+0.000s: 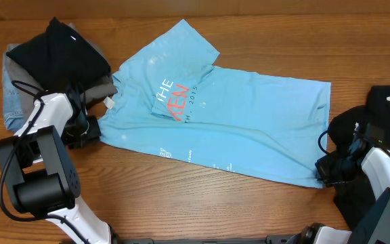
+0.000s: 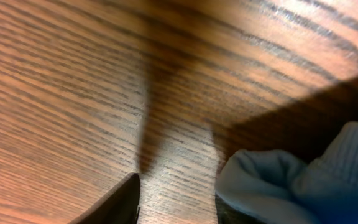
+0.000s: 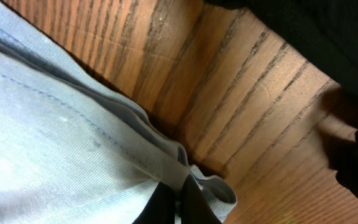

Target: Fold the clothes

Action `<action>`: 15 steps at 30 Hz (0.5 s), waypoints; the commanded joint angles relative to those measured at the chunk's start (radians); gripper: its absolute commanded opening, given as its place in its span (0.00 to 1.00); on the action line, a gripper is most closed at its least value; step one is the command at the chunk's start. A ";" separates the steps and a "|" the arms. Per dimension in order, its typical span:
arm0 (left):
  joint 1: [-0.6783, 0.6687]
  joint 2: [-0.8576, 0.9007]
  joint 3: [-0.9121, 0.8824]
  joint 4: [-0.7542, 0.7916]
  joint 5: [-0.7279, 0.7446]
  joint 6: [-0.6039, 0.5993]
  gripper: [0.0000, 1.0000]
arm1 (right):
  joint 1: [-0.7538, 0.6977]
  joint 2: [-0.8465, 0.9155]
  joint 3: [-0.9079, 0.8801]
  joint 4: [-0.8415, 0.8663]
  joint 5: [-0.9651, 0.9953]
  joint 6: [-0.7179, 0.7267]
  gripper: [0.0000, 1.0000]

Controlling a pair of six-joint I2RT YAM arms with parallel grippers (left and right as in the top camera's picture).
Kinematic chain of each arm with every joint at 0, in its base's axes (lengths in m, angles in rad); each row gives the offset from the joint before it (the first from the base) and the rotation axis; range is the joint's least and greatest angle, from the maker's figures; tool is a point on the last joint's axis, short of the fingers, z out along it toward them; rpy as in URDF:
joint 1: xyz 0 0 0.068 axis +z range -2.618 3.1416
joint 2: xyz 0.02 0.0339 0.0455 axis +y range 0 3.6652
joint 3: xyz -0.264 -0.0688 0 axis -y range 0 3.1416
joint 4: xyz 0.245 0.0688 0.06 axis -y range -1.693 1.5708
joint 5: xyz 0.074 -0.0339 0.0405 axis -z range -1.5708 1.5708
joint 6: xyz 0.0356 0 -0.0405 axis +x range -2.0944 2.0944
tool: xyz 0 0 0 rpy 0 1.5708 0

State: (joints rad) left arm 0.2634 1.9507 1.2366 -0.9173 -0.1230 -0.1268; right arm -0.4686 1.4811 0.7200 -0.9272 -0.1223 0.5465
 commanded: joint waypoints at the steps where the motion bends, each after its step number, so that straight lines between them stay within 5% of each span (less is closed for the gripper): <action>1: 0.000 0.009 -0.024 0.024 -0.040 0.000 0.20 | 0.002 0.002 0.024 0.005 0.025 0.004 0.04; 3: 0.006 0.006 -0.013 0.026 -0.066 -0.001 0.06 | 0.002 0.002 0.024 0.005 0.026 0.004 0.04; 10: 0.038 -0.035 0.085 -0.042 -0.045 0.001 0.04 | 0.002 0.002 0.024 -0.004 0.076 0.003 0.04; 13: 0.037 -0.042 0.090 -0.150 0.120 0.016 0.21 | 0.002 0.002 0.024 -0.007 0.076 0.000 0.04; 15: 0.037 -0.042 0.077 -0.183 0.180 0.044 0.43 | 0.002 0.002 0.024 -0.005 0.076 0.000 0.04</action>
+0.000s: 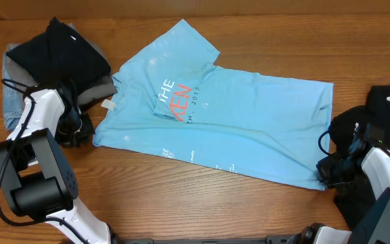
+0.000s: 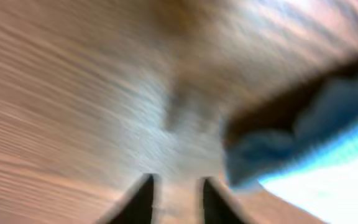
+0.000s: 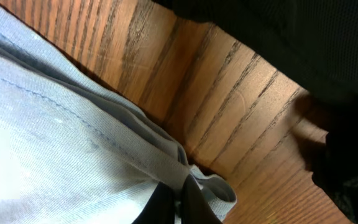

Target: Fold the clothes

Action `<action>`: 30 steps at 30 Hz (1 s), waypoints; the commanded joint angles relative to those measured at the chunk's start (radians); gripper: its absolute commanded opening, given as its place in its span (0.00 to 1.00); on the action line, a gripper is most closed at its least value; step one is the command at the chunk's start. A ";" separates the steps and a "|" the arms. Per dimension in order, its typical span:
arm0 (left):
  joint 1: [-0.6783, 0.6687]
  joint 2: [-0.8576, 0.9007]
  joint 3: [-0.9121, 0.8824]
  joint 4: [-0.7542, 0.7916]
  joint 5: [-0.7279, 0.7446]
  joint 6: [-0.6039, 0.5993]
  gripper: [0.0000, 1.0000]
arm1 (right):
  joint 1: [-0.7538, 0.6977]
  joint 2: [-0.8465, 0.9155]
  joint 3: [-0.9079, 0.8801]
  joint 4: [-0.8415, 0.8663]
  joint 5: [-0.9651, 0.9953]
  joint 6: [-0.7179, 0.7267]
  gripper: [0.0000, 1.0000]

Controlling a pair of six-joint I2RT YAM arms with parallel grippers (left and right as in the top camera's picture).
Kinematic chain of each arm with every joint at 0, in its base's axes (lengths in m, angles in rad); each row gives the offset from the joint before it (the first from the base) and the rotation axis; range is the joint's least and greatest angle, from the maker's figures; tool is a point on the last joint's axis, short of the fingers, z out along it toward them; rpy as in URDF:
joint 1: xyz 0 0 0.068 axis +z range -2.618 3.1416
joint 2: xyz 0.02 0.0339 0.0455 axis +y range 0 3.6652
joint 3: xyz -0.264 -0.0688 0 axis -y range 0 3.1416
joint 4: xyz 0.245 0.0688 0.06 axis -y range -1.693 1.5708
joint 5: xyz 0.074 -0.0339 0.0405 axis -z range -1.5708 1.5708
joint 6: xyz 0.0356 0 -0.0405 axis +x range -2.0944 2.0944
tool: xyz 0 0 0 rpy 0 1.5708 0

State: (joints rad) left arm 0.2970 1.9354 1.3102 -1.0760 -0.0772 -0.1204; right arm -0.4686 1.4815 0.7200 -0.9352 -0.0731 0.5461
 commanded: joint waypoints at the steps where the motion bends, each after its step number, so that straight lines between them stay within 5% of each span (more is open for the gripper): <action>1: 0.003 -0.027 -0.001 -0.024 0.134 0.039 0.45 | 0.002 0.002 0.024 0.003 0.027 0.000 0.04; 5: 0.003 -0.026 -0.067 0.047 0.130 0.039 0.52 | 0.002 0.002 0.024 0.003 0.027 0.001 0.04; 10: 0.003 -0.026 -0.159 0.198 0.156 0.039 0.35 | 0.002 0.002 0.024 0.001 0.027 0.001 0.05; 13: 0.003 -0.026 -0.177 0.213 0.117 0.039 0.13 | 0.002 0.002 0.024 0.000 0.027 0.001 0.05; 16: 0.003 -0.026 -0.175 0.222 0.101 0.054 0.06 | 0.002 0.002 0.024 0.003 0.027 0.001 0.05; 22: 0.005 -0.027 -0.117 0.209 0.008 0.084 0.08 | 0.002 0.002 0.024 0.013 0.029 0.001 0.05; 26: 0.005 -0.027 -0.013 0.176 -0.072 0.084 0.22 | 0.002 0.002 0.024 0.009 0.040 0.007 0.04; 30: 0.005 -0.027 0.041 0.145 -0.092 0.091 0.24 | 0.002 0.002 0.024 0.005 0.051 0.009 0.04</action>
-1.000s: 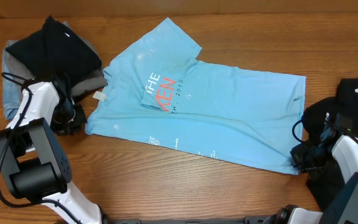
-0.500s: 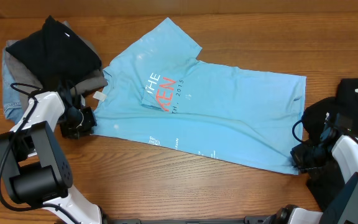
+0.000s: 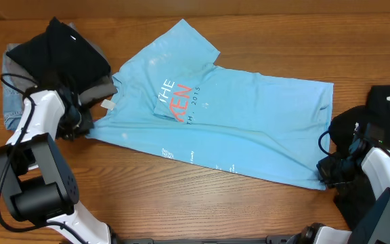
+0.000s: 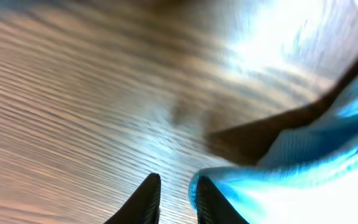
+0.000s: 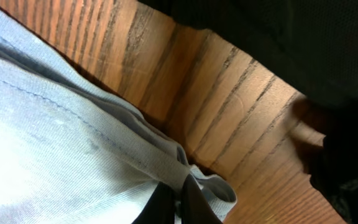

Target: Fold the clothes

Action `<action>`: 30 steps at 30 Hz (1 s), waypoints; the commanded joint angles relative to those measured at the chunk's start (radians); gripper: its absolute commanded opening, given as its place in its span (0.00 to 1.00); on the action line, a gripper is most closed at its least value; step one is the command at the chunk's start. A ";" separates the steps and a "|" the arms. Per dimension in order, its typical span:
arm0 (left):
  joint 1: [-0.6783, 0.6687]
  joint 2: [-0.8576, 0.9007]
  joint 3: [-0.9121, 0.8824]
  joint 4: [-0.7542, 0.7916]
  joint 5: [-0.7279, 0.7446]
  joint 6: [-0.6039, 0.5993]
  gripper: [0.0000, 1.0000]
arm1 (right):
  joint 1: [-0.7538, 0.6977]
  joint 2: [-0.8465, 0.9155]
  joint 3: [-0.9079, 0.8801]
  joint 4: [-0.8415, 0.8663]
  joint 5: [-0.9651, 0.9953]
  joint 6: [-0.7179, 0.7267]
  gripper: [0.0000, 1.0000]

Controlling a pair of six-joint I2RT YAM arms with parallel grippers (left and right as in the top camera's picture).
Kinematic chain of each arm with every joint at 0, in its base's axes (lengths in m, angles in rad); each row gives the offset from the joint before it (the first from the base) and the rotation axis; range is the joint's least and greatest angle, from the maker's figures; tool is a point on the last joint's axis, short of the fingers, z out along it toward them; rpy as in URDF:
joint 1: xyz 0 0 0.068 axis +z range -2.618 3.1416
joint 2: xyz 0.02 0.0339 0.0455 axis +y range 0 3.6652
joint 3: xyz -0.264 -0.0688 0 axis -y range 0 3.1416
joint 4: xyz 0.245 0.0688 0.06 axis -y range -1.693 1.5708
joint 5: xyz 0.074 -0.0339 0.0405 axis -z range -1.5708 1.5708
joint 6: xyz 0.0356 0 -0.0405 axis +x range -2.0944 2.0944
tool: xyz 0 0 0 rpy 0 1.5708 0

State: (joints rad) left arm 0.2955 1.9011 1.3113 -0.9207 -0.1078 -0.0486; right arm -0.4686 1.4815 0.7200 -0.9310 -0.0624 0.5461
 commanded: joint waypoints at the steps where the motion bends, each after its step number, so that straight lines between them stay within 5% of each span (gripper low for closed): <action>1: 0.006 0.008 0.040 -0.012 -0.076 0.019 0.24 | 0.002 0.002 0.024 0.001 0.044 0.009 0.04; 10: 0.006 0.008 0.016 -0.196 0.138 0.020 0.41 | 0.002 0.002 0.024 -0.003 0.054 0.008 0.05; 14: 0.005 0.008 -0.099 -0.131 0.135 0.024 0.40 | 0.002 0.002 0.024 -0.001 0.054 0.008 0.05; 22: 0.005 0.008 -0.178 0.104 0.148 0.015 0.20 | 0.002 0.002 0.024 0.001 0.053 0.008 0.05; 25: 0.005 0.008 -0.172 0.111 0.059 0.019 0.04 | 0.002 0.002 0.024 0.001 0.054 0.008 0.05; 30: 0.006 0.008 -0.091 0.061 -0.012 0.019 0.04 | 0.002 0.002 0.028 0.003 0.060 0.008 0.05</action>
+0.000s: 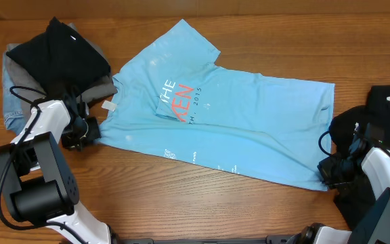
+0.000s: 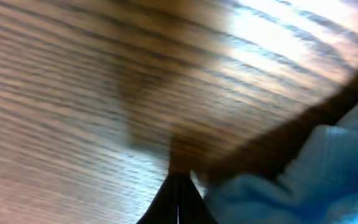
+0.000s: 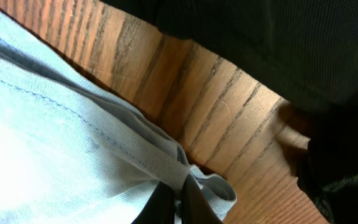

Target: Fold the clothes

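Observation:
A light blue T-shirt (image 1: 229, 122) with red lettering lies spread across the table, one sleeve folded onto its chest. At the shirt's left corner my left gripper (image 1: 90, 130) is low on the wood. In the left wrist view its fingers (image 2: 179, 196) are shut tight together, and the blue cloth (image 2: 303, 180) lies bunched just right of them, not between them. My right gripper (image 1: 323, 175) is at the shirt's lower right corner. It is shut (image 3: 180, 199) on the gathered hem (image 3: 204, 180).
A pile of black (image 1: 56, 54), grey (image 1: 100, 88) and denim (image 1: 11, 95) clothes sits at the back left, close behind the left arm. A black garment (image 1: 384, 115) lies at the right edge, just behind the right gripper (image 3: 278, 43).
My left gripper has moved a little right and nearer, and its fingers, slightly apart before, are now shut together. The shirt's left corner is no longer stretched out leftward. The right gripper keeps its hold.
My left gripper was open at the shirt's left corner, then further left with the corner drawn out after it. Now it is back by the corner and shut. My right gripper has held the lower right hem throughout, hardly moving.

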Action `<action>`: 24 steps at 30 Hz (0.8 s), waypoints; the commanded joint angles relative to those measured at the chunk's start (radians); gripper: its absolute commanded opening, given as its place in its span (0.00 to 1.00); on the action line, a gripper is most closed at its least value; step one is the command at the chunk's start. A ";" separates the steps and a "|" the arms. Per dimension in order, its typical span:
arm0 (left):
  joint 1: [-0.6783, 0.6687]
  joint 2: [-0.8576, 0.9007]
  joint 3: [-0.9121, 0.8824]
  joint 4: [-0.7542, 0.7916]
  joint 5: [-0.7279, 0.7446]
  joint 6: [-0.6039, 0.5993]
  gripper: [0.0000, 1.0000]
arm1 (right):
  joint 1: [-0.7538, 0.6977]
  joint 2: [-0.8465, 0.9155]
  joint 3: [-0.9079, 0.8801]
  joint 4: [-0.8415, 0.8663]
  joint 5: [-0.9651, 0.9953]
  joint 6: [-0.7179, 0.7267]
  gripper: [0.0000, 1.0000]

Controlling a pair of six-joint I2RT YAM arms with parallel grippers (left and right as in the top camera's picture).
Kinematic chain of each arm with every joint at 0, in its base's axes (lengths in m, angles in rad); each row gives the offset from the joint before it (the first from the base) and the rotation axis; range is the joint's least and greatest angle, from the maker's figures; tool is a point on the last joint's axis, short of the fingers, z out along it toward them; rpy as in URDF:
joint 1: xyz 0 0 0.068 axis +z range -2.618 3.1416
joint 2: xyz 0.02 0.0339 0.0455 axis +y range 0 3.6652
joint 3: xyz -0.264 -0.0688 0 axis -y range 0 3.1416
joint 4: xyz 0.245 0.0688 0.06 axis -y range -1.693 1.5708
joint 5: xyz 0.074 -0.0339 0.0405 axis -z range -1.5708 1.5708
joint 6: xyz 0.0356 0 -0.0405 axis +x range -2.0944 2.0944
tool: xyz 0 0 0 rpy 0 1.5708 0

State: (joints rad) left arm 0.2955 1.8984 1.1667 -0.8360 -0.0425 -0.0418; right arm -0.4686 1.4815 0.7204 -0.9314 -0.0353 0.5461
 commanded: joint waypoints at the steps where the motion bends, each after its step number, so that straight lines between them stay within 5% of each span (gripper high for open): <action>1: 0.006 0.010 0.077 -0.035 -0.103 0.009 0.04 | 0.002 0.002 0.028 0.001 0.041 0.008 0.05; 6: 0.005 0.010 0.187 -0.145 -0.044 0.020 0.04 | 0.002 0.002 0.028 -0.018 0.061 0.004 0.05; 10: 0.005 0.010 0.181 -0.297 0.094 0.020 0.22 | 0.002 0.002 0.028 -0.013 0.061 0.005 0.05; 16: 0.005 0.011 0.085 -0.195 0.085 0.020 0.38 | 0.002 0.002 0.028 -0.010 0.060 0.005 0.05; 24: 0.005 0.011 -0.013 -0.007 0.088 0.020 0.12 | 0.002 0.002 0.028 -0.006 0.060 0.005 0.05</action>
State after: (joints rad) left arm 0.2955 1.9053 1.1801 -0.8845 0.0418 -0.0235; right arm -0.4686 1.4822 0.7246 -0.9424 0.0021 0.5465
